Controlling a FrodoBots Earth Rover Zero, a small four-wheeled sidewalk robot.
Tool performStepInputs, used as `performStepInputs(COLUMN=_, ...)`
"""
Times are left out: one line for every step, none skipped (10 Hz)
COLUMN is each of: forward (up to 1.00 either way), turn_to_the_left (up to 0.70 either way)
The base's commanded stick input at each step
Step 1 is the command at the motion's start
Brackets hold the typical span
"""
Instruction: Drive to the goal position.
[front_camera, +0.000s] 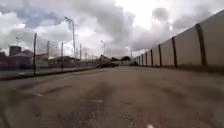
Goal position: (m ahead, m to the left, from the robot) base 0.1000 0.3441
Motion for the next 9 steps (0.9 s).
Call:
performStepInputs(forward=0.30, turn_to_the_left=0.00)
performStepInputs(forward=0.30, turn_to_the_left=0.00)
performStepInputs(forward=0.30, turn_to_the_left=0.00)
performStepInputs(forward=0.30, turn_to_the_left=0.00)
performStepInputs(forward=0.30, turn_to_the_left=0.00)
performStepInputs(forward=0.30, turn_to_the_left=0.00)
performStepInputs(forward=0.30, turn_to_the_left=0.00)
performStepInputs(forward=0.30, turn_to_the_left=0.00)
performStepInputs(forward=0.30, turn_to_the_left=0.00)
